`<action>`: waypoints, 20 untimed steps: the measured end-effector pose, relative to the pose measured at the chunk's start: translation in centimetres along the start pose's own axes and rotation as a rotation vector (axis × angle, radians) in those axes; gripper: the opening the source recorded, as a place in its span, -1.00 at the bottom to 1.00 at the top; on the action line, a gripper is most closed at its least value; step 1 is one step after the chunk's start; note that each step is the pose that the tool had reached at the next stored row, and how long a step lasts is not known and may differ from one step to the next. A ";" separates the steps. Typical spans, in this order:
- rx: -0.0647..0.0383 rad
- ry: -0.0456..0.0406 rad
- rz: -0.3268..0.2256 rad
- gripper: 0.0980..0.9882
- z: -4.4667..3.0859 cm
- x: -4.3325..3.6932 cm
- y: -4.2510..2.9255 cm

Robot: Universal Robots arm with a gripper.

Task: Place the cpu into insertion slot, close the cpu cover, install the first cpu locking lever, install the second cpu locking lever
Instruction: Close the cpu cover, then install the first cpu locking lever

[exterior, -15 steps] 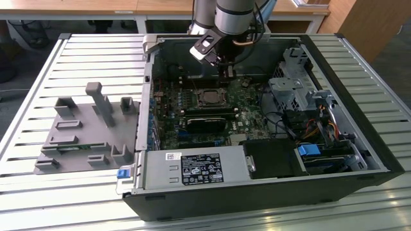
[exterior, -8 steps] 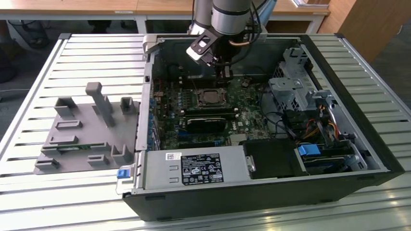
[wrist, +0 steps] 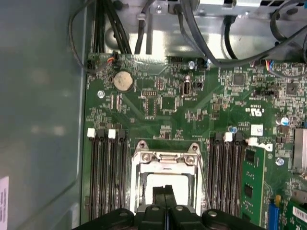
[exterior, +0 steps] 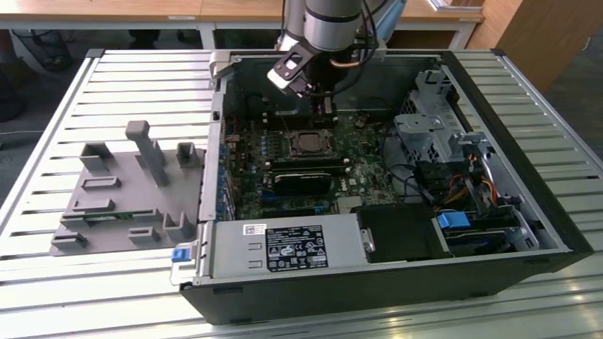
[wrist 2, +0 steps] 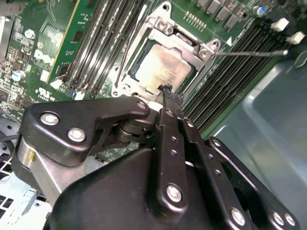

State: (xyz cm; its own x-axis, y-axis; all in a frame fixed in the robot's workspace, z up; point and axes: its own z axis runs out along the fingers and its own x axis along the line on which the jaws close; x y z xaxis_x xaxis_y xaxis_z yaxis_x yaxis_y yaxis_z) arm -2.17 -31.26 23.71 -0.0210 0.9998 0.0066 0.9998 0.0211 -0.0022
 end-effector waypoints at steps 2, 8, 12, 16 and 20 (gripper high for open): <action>0.000 0.0000 0.000 -0.96 0.00 0.01 -0.20; 0.000 0.0001 0.000 -0.96 0.00 0.02 -0.66; 0.000 0.0000 0.000 -0.96 0.00 0.02 -0.87; 0.000 0.0000 0.000 -0.96 0.00 0.02 -1.04; 0.000 0.0000 0.000 -0.96 0.00 0.02 -1.11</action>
State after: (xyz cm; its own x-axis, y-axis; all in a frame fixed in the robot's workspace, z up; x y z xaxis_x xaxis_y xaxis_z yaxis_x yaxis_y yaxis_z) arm -3.28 -31.26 23.71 -0.0212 0.9998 0.0066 0.9998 0.0212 -0.0022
